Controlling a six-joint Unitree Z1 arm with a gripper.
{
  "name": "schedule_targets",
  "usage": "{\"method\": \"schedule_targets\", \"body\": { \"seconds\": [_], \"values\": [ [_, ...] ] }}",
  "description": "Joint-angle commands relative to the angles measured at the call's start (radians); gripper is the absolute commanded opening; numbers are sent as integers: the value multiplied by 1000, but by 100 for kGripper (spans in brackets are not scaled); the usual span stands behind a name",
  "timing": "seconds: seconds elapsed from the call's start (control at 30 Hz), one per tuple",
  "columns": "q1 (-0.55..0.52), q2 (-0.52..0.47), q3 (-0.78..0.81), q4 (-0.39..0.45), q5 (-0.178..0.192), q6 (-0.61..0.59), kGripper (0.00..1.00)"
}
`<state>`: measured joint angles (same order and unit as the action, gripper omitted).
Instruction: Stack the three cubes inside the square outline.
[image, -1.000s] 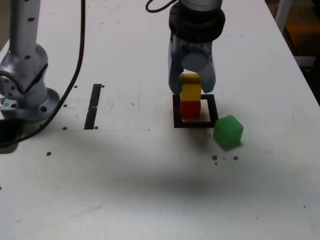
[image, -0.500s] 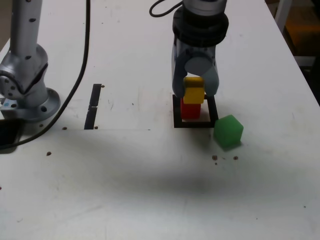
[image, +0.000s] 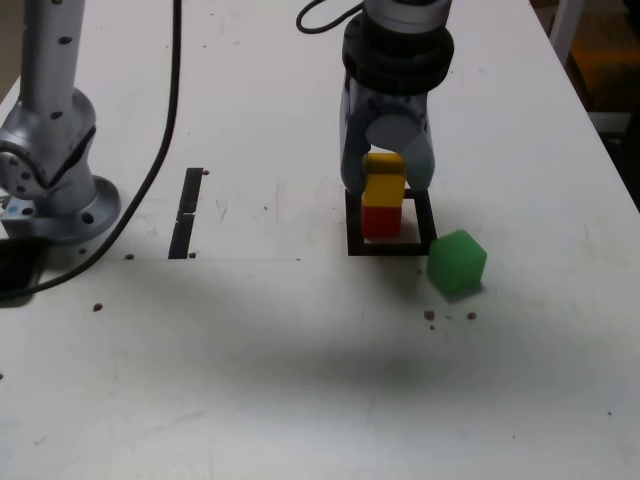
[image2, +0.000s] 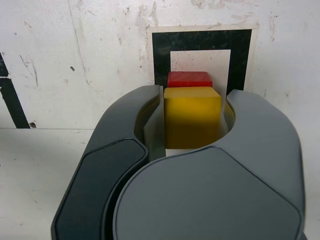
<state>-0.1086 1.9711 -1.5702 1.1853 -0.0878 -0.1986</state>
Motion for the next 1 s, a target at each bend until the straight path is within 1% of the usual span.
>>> {"method": "schedule_targets", "body": {
  "seconds": [0.0,0.1,0.4,0.6,0.97],
  "values": [
    [3,1,1,5,2,1,53],
    [3,0,1,10,3,1,56],
    [3,0,0,18,1,1,57],
    [3,-11,-4,30,2,1,61],
    [3,-90,-25,83,41,-4,64]
  ]
}}
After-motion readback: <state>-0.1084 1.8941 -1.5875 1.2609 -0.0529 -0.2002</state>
